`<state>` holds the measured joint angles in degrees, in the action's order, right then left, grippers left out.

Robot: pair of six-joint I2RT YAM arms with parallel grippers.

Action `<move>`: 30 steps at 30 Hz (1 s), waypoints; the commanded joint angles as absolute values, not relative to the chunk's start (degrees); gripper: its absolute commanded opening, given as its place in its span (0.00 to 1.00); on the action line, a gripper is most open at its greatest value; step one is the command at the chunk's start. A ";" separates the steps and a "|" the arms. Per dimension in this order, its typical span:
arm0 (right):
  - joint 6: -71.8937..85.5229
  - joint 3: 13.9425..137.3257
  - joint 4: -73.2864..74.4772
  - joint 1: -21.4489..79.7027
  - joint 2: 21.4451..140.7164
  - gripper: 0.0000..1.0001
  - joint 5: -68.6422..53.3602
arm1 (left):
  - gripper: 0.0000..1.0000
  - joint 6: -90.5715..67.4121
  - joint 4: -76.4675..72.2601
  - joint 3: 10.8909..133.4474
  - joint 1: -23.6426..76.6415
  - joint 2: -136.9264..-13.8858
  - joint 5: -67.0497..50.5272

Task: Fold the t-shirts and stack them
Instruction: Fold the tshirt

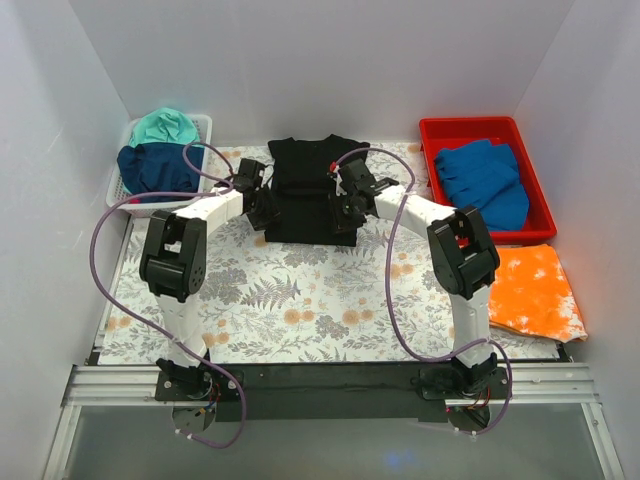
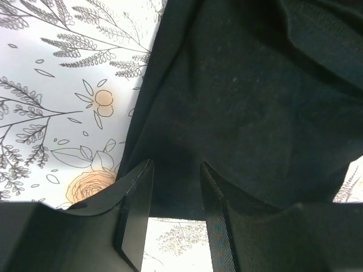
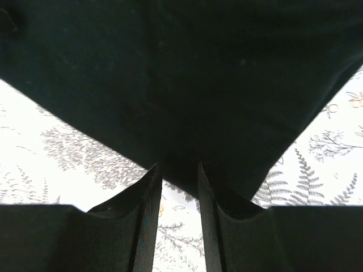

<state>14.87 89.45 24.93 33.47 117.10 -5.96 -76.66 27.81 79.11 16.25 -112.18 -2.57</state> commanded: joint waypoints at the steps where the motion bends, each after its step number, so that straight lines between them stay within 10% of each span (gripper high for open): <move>1: 15.29 87.99 23.47 33.40 118.39 0.37 -7.82 | 0.37 -75.23 26.63 78.84 16.61 -112.32 -3.34; 30: 16.00 55.72 28.39 37.09 87.98 0.43 -9.14 | 0.42 -78.39 46.59 53.35 18.90 -77.54 1.06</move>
<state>16.05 54.98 27.05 36.53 90.89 -8.54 -78.98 47.77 53.06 18.92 -83.68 1.21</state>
